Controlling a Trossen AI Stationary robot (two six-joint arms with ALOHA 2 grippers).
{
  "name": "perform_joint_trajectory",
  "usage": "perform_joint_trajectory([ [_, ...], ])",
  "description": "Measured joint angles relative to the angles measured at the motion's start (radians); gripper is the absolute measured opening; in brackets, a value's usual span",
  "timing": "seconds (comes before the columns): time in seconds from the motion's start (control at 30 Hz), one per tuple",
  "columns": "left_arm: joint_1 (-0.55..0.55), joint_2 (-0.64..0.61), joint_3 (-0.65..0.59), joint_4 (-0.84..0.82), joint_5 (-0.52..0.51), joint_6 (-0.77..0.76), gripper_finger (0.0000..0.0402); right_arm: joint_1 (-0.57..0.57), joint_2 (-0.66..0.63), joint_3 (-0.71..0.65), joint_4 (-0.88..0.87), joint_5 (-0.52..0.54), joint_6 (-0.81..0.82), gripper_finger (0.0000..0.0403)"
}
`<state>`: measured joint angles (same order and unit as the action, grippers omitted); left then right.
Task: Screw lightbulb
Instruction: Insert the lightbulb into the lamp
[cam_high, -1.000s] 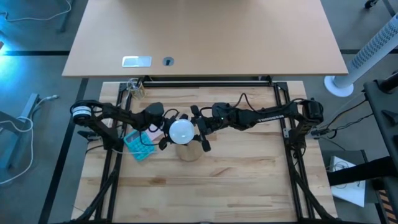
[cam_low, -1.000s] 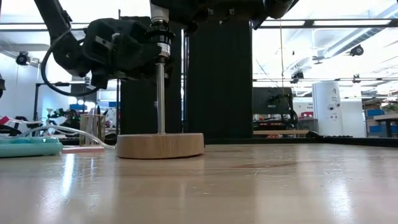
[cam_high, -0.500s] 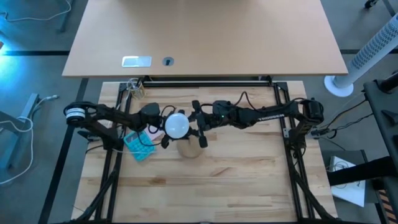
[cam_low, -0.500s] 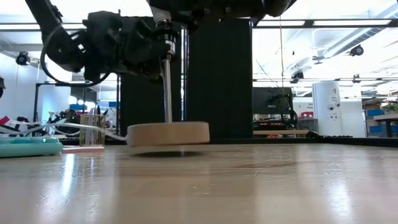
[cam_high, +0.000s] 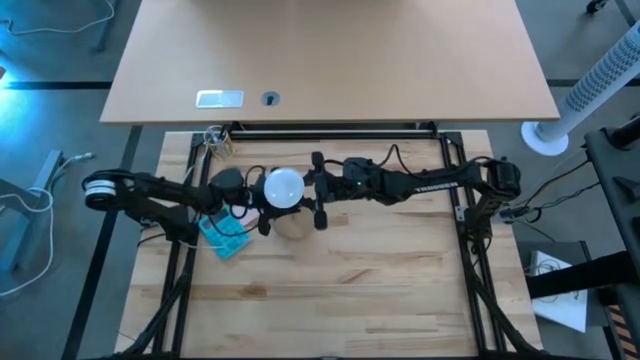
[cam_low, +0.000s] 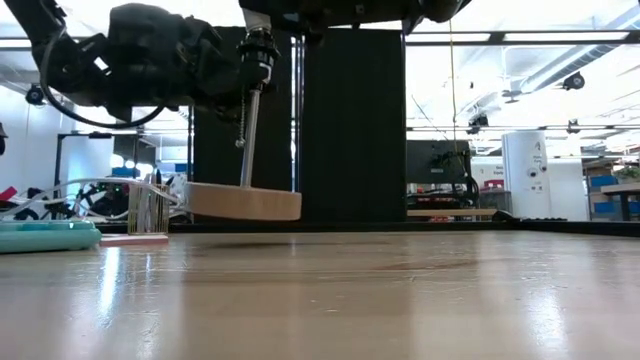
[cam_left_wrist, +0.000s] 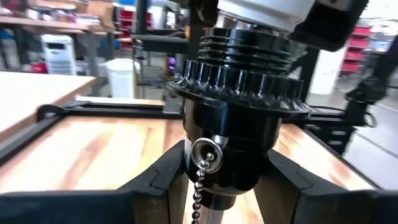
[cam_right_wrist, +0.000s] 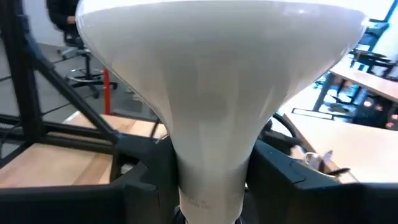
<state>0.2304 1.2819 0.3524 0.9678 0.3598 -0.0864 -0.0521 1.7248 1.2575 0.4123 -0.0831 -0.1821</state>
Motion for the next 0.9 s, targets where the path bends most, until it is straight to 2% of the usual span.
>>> perform_joint_trajectory([
  [0.13,-0.020,-0.002,-0.004,0.016,-0.054,0.013,0.0135,0.000,0.000,0.000,0.003,0.044,0.002,0.0142],
  [0.37,-0.027,0.017,0.008,0.054,-0.064,0.016,0.0135,0.001,0.000,-0.003,0.052,0.052,0.002,0.0144],
  [0.57,-0.028,0.037,-0.011,0.151,-0.065,0.010,0.0135,0.001,0.000,-0.003,0.101,0.050,0.001,0.0140],
  [0.9,-0.034,0.051,-0.020,0.177,-0.060,0.013,0.0135,0.000,0.000,-0.006,0.141,0.023,0.017,0.0138],
])
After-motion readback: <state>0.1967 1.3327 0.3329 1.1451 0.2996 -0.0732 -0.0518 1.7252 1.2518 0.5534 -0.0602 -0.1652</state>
